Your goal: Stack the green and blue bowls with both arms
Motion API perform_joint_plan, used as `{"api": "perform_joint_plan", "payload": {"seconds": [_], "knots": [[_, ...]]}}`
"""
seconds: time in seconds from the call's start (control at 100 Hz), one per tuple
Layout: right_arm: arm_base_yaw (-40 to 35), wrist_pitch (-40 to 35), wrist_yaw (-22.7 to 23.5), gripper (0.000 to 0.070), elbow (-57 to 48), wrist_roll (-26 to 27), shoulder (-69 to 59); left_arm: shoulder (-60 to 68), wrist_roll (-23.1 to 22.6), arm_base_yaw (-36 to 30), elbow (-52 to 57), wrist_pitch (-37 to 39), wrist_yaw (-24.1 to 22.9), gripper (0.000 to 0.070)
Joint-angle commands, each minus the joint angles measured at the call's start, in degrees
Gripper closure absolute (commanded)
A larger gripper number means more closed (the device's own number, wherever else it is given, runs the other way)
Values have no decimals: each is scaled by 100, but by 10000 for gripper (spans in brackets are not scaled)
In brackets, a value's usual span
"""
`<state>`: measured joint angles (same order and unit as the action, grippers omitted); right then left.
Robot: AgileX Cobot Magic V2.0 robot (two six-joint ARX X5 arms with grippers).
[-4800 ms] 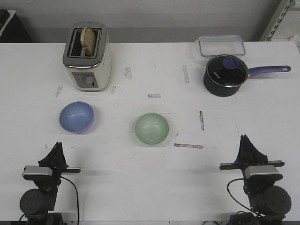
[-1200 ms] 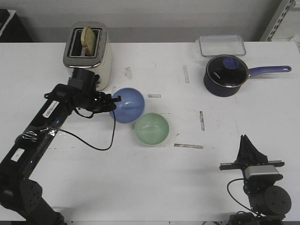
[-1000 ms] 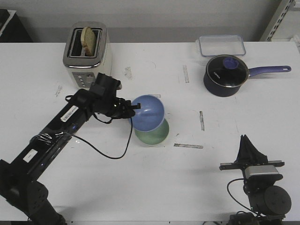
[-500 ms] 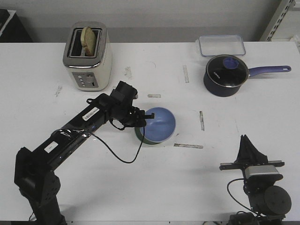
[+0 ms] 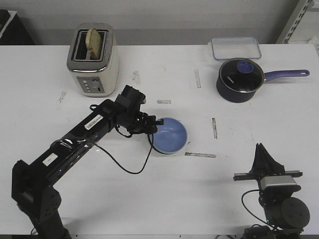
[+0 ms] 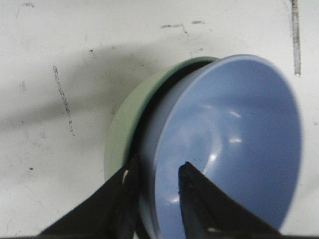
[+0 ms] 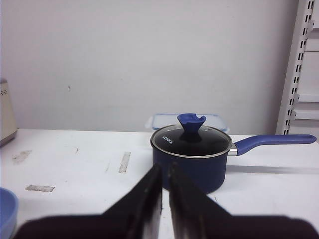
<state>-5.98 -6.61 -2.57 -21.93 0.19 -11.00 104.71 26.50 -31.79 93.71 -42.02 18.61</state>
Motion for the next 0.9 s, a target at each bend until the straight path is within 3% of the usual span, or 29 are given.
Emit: {"api": "perform_joint_plan", "payload": {"seconds": [0.0, 0.22, 0.42, 0.6, 0.78, 0.84, 0.89], "knots": [[-4, 57, -2, 688, -26, -26, 9, -203, -13, -48, 168, 7, 28, 527], [-4, 57, -2, 688, -26, -24, 9, -579, -232, 2, 116, 48, 28, 529], [-4, 57, -2, 688, -26, -26, 9, -1108, -1110, 66, -605, 802, 28, 529], [-4, 57, -2, 688, -26, -24, 9, -1858, -2124, 166, -1685, 1904, 26, 537], [-4, 57, -2, 688, -26, -26, 9, -2811, -2728, 380, -3165, 3814, -138, 548], [-4, 57, -2, 688, -26, -26, 9, -3156, -2739, 448, -3672, 4424, -455, 603], [-4, 57, 0, 688, -26, -26, 9, -3440, -2739, 514, -4054, 4828, -734, 695]]}}
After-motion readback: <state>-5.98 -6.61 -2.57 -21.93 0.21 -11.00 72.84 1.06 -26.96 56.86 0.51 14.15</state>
